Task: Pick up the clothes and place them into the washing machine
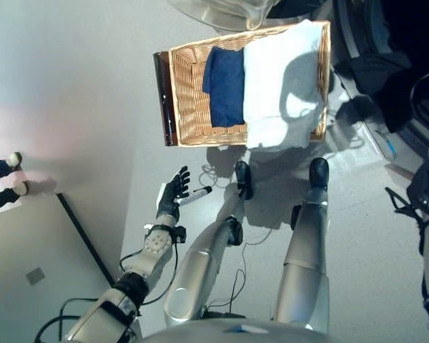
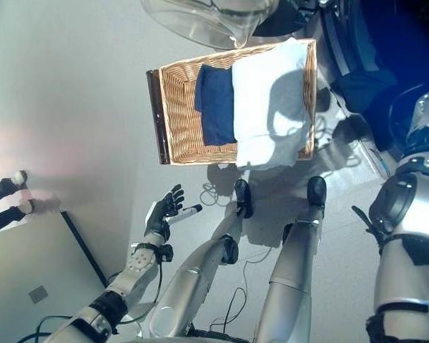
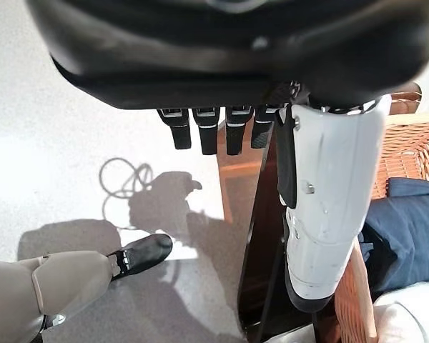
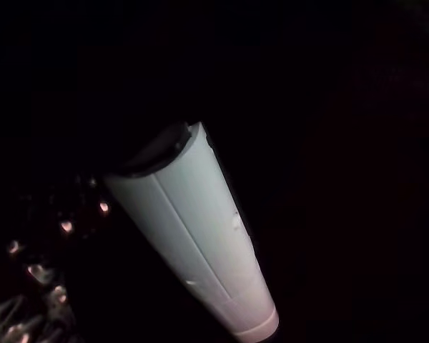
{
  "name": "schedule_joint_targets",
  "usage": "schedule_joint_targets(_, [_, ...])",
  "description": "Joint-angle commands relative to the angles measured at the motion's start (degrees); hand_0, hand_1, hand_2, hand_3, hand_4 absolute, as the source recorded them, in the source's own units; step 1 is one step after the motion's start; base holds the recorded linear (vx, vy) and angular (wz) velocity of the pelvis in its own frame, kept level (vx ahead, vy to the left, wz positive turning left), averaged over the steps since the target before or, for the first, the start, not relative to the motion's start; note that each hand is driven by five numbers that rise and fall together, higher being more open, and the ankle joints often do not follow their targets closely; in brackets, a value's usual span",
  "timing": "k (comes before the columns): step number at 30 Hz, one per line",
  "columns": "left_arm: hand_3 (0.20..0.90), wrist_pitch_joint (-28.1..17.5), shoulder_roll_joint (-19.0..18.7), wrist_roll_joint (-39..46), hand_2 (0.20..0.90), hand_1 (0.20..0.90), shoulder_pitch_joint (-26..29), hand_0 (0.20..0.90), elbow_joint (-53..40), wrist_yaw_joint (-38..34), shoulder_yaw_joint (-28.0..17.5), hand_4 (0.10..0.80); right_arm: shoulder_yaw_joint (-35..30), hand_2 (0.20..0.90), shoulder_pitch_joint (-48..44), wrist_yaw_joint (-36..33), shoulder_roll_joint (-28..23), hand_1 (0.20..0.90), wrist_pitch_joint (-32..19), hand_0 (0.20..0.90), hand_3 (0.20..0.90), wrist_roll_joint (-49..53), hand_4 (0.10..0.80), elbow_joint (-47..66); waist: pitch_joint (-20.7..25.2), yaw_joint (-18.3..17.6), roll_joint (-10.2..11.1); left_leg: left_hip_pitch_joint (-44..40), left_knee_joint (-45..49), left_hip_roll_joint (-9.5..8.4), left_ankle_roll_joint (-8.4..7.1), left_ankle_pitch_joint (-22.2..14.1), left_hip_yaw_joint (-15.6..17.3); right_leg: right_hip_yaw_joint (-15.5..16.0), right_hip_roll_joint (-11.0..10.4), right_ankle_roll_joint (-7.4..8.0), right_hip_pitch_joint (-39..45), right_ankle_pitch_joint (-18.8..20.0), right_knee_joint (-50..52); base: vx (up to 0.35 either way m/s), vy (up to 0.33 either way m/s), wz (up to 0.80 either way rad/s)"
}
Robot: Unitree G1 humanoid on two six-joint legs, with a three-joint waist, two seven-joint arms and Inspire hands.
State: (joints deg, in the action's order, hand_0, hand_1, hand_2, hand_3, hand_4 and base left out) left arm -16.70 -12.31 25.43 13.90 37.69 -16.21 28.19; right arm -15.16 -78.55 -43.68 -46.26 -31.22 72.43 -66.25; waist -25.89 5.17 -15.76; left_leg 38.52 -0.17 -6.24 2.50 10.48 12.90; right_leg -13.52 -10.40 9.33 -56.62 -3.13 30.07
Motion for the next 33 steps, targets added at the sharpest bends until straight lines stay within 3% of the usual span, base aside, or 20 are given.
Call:
schedule_joint_targets(1, [0.9, -2.7, -1.8, 1.0, 0.9, 0.9, -3.0, 0.9, 0.3, -1.7, 0.0, 0.8, 10.1, 0.2, -3.8, -0.1, -16.4, 0.2, -7.2, 0.2, 0.2, -6.4, 0.3, 6.7, 3.8, -3.4, -9.2, 4.3, 10.5, 4.28, -5.88, -7.7, 1.7, 1.8, 3.6, -4.42, 1.6, 0.5, -3.6, 0.0, 0.0, 0.0])
schedule_joint_targets(13, [0.9, -2.8, -2.7, 0.8, 0.9, 0.9, -3.6, 0.9, -0.6, -1.6, -0.7, 0.8, 13.1, 0.2, -4.6, 0.1, -15.7, 0.2, -4.6, 0.2, 0.2, -9.7, 0.3, 7.1, 4.1, -2.9, -8.4, 3.6, 10.8, 4.39, -5.99, -8.4, 2.0, 2.2, 3.5, -4.34, 2.6, 0.2, -4.0, 0.006, 0.002, 0.0])
schedule_joint_targets(14, [0.9, -2.8, -2.7, 0.8, 0.9, 0.9, -3.7, 0.9, -0.5, -1.5, -0.8, 0.8, 13.2, 0.9, -4.4, -0.1, -15.6, 0.9, -4.1, 0.9, 0.9, -10.4, 0.8, 7.2, 4.0, -3.0, -8.3, 3.6, 10.9, 4.45, -5.98, -8.4, 2.0, 2.2, 3.5, -4.39, 2.6, 0.2, -3.9, 0.0, 0.0, 0.0])
schedule_joint_targets(27, [0.9, -2.9, -2.7, 1.2, 0.9, 0.9, -3.6, 0.9, -0.4, -1.7, -1.2, 0.8, 13.3, 0.9, -3.2, -0.9, -13.2, 0.9, -3.1, 0.9, 0.9, -12.3, 0.8, 8.5, 4.3, -2.4, -7.7, 3.3, 10.8, 4.53, -5.89, -8.2, 2.4, 2.1, 3.7, -4.47, 3.2, 0.7, -4.8, 0.005, 0.004, 0.0])
schedule_joint_targets(33, [0.9, -3.0, -3.0, 1.0, 0.9, 0.9, -3.8, 0.9, -0.9, -1.9, -1.2, 0.8, 14.4, 0.9, -3.2, -3.2, -13.1, 0.9, 0.1, 0.9, 0.9, -15.9, 0.8, 6.3, 4.5, -1.9, -7.6, 3.4, 10.9, 4.41, -5.67, -8.2, 2.5, 2.0, 3.7, -4.51, 3.3, 1.2, -5.0, 0.008, 0.012, -0.01])
